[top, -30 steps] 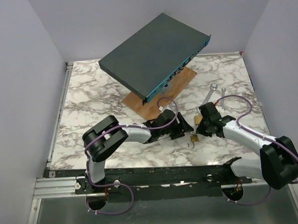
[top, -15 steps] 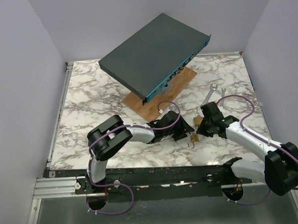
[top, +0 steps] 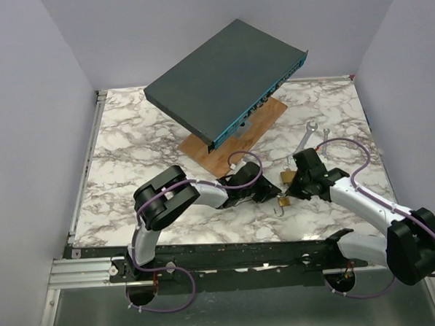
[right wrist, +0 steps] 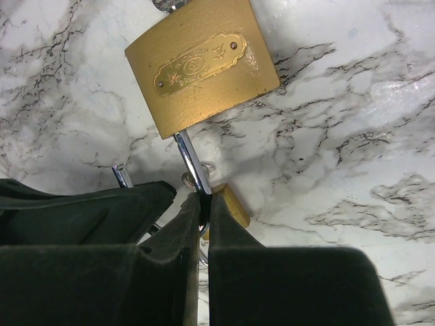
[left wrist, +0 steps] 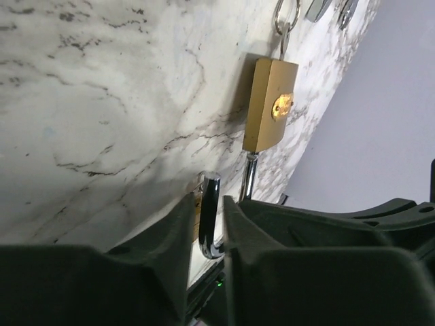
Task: Lock with the key
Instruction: Pick up the lock from the center of the board.
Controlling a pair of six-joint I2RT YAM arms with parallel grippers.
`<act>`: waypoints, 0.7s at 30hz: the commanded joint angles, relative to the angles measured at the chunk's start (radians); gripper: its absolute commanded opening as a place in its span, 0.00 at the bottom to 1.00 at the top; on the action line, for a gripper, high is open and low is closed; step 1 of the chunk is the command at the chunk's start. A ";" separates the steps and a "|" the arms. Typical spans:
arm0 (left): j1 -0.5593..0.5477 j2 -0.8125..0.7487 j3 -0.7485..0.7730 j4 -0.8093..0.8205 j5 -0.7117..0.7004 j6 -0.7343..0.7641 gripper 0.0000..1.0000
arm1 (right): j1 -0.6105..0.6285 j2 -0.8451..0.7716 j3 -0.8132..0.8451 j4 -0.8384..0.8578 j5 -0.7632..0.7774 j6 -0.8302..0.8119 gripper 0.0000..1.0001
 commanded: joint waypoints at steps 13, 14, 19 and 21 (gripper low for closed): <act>0.009 -0.099 -0.065 0.093 -0.037 0.154 0.00 | 0.003 -0.061 0.068 -0.065 0.014 -0.057 0.50; 0.009 -0.116 -0.074 0.083 -0.043 0.196 0.00 | 0.004 -0.072 0.079 -0.072 0.014 -0.067 0.56; 0.008 -0.222 -0.129 0.094 -0.043 0.383 0.00 | 0.003 -0.109 0.152 -0.096 0.051 -0.087 0.65; 0.007 -0.270 -0.146 0.075 -0.074 0.460 0.00 | 0.004 -0.112 0.182 -0.096 0.063 -0.096 0.67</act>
